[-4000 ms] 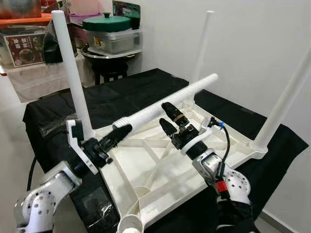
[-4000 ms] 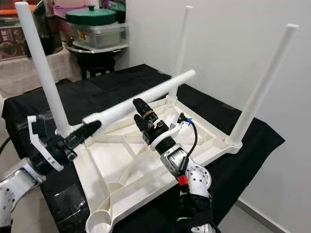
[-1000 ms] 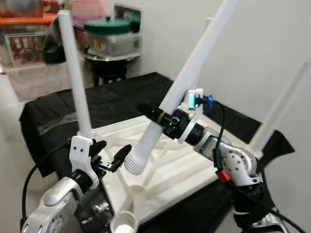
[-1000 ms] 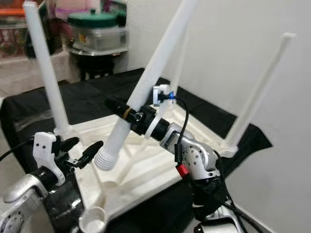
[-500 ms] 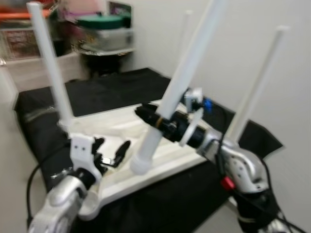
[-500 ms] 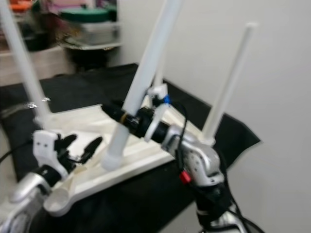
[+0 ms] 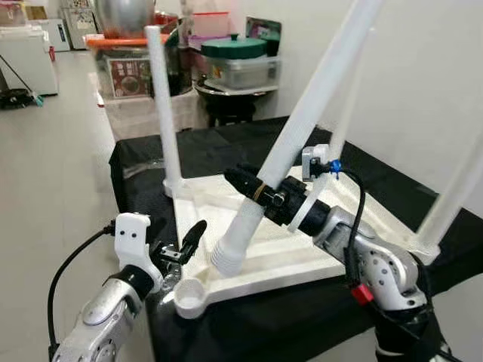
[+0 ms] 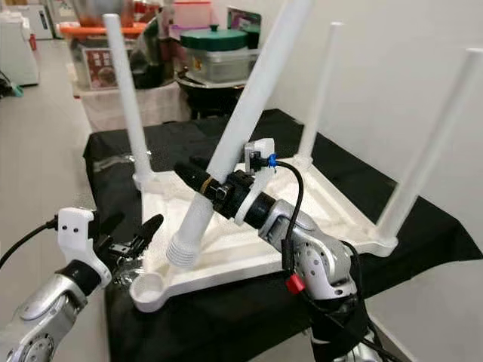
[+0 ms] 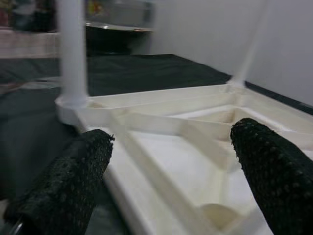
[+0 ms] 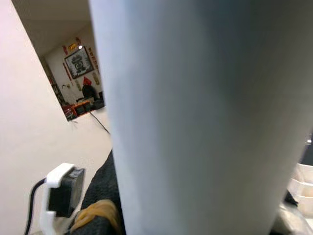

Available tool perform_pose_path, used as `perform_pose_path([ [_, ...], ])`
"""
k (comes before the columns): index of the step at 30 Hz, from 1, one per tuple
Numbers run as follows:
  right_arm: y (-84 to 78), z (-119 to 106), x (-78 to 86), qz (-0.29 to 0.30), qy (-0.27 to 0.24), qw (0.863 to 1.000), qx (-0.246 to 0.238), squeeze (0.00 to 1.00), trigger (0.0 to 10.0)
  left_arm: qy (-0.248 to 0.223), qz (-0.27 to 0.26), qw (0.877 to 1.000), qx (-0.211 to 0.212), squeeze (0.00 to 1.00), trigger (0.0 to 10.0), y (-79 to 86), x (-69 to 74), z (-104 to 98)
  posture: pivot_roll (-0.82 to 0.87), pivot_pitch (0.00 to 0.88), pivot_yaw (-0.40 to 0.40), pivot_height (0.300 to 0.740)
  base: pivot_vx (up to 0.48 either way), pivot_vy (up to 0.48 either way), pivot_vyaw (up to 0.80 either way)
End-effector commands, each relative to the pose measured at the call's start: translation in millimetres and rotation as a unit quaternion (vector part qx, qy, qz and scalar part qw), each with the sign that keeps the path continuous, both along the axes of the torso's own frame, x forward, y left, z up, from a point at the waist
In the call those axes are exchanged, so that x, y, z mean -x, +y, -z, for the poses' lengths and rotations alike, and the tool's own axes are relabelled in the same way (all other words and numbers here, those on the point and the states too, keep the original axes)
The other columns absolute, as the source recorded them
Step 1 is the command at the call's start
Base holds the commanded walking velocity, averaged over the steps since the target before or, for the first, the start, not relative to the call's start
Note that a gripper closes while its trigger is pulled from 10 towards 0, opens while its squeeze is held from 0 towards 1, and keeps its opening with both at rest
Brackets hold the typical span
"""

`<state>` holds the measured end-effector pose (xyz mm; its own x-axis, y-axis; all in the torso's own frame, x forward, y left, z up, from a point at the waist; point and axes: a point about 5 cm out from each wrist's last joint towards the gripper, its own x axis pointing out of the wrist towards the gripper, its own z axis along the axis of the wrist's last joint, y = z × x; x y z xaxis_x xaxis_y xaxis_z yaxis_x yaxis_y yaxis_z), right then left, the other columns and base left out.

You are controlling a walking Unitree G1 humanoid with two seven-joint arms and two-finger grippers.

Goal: Building children table

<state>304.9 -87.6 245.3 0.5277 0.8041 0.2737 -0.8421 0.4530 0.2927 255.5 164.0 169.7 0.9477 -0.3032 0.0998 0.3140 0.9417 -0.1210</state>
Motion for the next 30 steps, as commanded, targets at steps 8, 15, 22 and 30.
perform_pose_path([
  [8,-6.1,-2.1,-0.7,0.023,-0.011,1.0,0.007,0.0,10.0,0.005,0.005,1.0,-0.008,0.0,10.0,-4.2,1.3,3.0,0.08,0.0,-0.055,0.74,0.0,0.0,0.0],
  [15,-4.6,-3.4,0.0,0.021,-0.019,1.0,0.013,0.0,10.0,0.009,0.011,1.0,-0.011,0.0,10.0,-6.6,2.6,3.6,0.08,0.0,-0.056,0.74,0.0,0.119,0.0],
  [22,-4.0,-4.2,-0.3,0.023,-0.02,0.999,0.012,0.0,10.0,0.008,0.011,1.0,-0.012,0.0,10.0,-7.8,2.2,2.9,0.08,0.0,-0.056,0.74,0.0,0.464,0.0],
  [30,-3.9,-5.9,-1.3,0.025,-0.02,0.999,0.008,0.0,10.0,0.001,0.003,1.0,-0.031,0.0,10.0,-8.4,1.9,3.2,0.09,0.0,-0.056,0.74,0.0,0.09,0.0],
])
